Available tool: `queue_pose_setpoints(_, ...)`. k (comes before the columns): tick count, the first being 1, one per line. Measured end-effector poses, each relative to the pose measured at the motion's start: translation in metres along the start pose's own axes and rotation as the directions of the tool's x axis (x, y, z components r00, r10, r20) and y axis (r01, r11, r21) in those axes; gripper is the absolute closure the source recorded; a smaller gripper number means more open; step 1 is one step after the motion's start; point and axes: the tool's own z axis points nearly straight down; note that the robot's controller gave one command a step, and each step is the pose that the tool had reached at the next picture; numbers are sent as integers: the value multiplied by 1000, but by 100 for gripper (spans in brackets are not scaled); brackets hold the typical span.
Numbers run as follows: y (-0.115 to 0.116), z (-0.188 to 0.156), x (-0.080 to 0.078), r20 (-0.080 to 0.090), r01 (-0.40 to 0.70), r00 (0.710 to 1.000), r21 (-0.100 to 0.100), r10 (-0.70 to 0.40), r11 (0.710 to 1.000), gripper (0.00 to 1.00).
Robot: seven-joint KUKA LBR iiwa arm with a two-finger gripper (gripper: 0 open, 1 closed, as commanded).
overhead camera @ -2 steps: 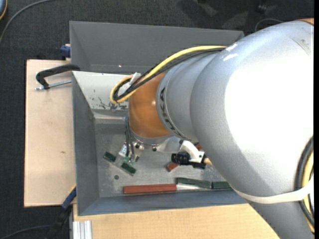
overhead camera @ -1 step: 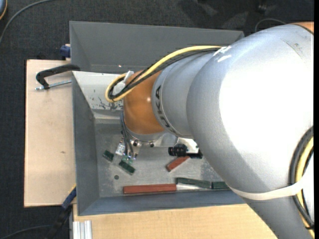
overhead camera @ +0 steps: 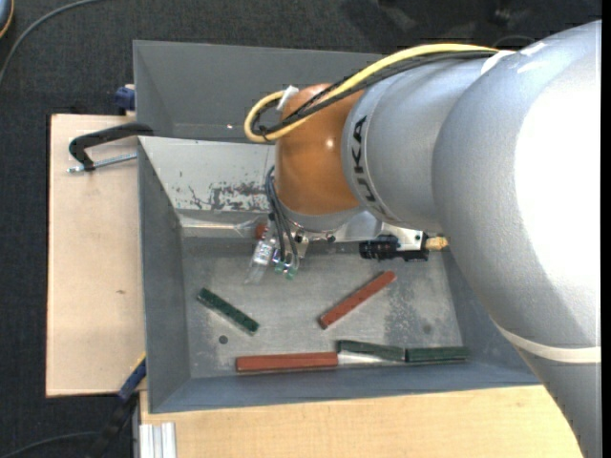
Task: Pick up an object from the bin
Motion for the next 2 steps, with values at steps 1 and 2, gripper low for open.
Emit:
queue_pose_setpoints(1, 1, 4, 3, -6, 3, 1000, 3, -3, 1000, 0)
queue_pose_setpoints(2, 21, 26, 83, -18, 30, 999, 6, -30, 1000, 0)
